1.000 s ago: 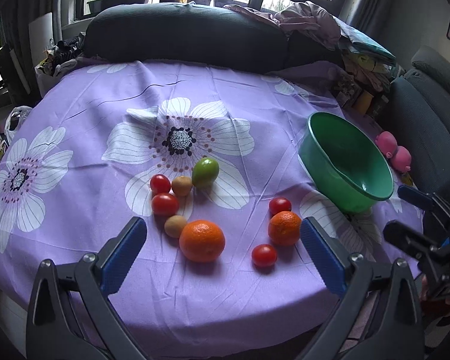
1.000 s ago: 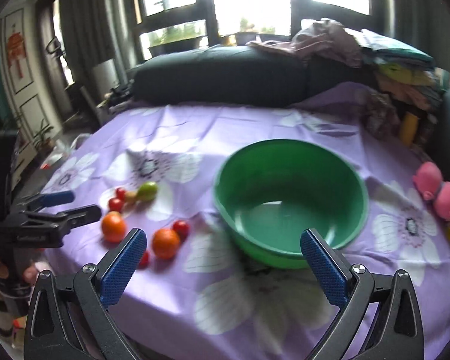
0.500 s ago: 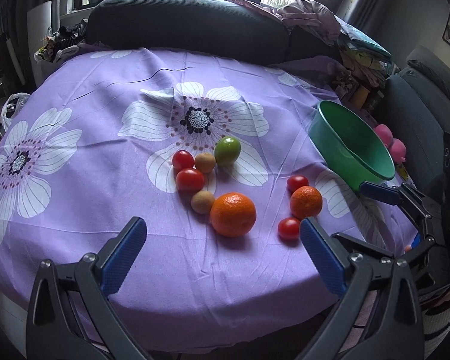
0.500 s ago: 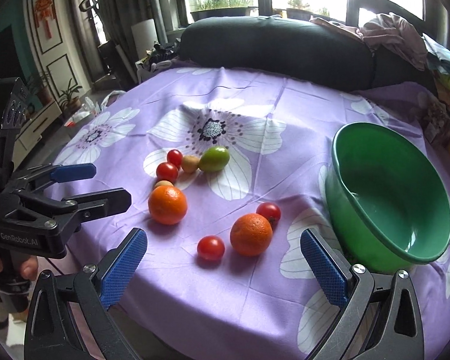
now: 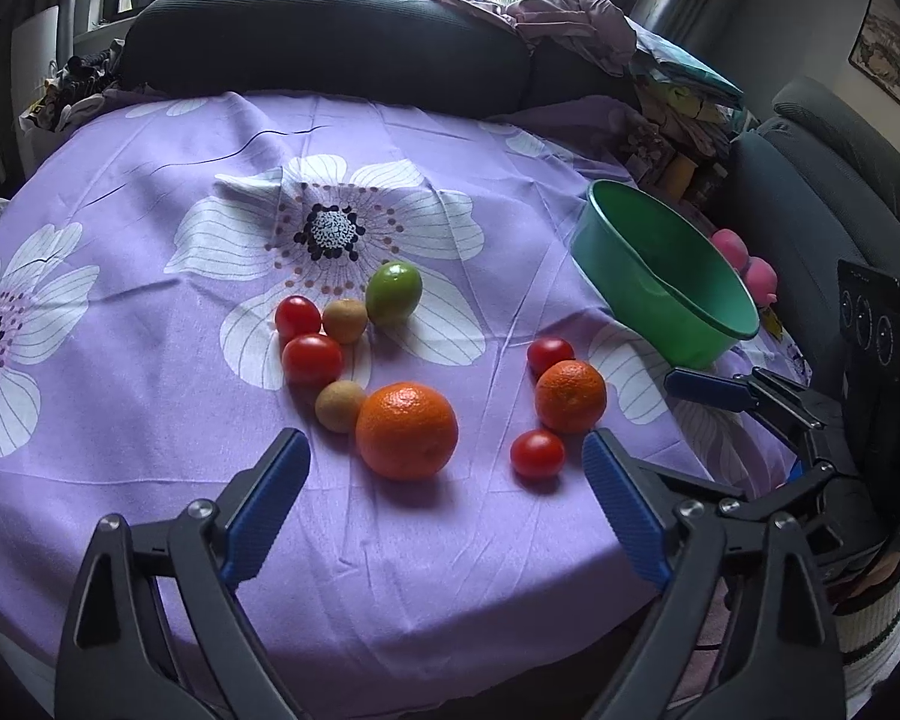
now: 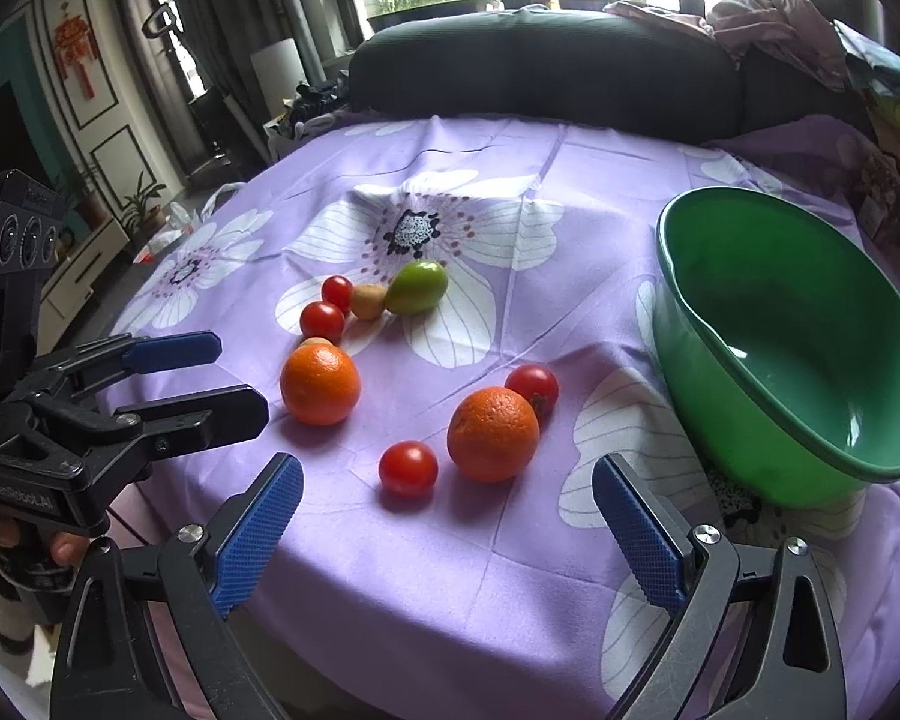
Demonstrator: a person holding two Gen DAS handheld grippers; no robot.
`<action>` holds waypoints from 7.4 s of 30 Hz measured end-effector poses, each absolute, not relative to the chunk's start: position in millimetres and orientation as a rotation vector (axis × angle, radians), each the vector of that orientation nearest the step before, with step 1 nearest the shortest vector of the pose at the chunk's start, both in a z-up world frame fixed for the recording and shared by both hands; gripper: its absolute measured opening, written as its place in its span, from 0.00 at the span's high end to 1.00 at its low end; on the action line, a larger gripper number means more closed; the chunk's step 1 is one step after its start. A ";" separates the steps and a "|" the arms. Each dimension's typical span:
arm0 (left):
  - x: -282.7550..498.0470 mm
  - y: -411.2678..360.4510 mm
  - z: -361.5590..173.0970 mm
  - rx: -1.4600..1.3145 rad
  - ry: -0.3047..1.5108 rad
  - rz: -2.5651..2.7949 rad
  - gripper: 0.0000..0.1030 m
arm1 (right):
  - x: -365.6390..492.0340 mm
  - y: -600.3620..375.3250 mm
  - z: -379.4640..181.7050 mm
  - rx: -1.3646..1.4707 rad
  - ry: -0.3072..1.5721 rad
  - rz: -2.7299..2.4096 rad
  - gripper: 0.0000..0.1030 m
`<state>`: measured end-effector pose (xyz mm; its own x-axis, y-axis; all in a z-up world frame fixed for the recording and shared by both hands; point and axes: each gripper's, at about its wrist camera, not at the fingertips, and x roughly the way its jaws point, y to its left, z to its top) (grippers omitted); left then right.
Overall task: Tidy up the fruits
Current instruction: 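Move the left gripper toward the large orange beside the tomatoes, then close the left gripper around the large orange, then carry the orange over the green bowl and open the left gripper, then withdraw the left gripper from the bowl toward the remaining fruit, then close the left gripper around the second orange, then carry the second orange into the green bowl and open the left gripper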
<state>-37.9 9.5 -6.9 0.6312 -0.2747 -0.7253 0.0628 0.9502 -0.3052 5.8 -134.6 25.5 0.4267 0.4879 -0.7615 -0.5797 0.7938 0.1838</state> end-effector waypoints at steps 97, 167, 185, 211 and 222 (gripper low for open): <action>120.3 -164.7 36.9 -0.055 0.899 -0.715 0.63 | 80.2 -235.1 66.1 0.090 0.782 0.440 0.61; 26.0 33.0 -31.8 -0.226 0.952 -0.357 0.25 | 35.7 -65.7 2.9 -0.151 1.027 0.679 0.58; 47.7 46.7 -43.6 -0.274 1.023 -0.384 0.55 | 57.5 -37.9 -10.5 -0.147 1.016 0.865 0.57; 77.7 -115.2 62.3 -0.059 0.793 -0.698 0.55 | 45.0 -193.5 86.0 0.026 0.743 0.524 0.58; 122.0 -156.2 30.6 -0.089 0.921 -0.726 0.55 | 80.4 -241.6 61.6 0.089 0.806 0.483 0.58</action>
<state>122.0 -156.2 30.6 0.3879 -0.6064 -0.6941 0.5333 0.7619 -0.3676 80.4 -241.6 61.6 0.5904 0.4482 -0.6712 -0.3814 0.8878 0.2575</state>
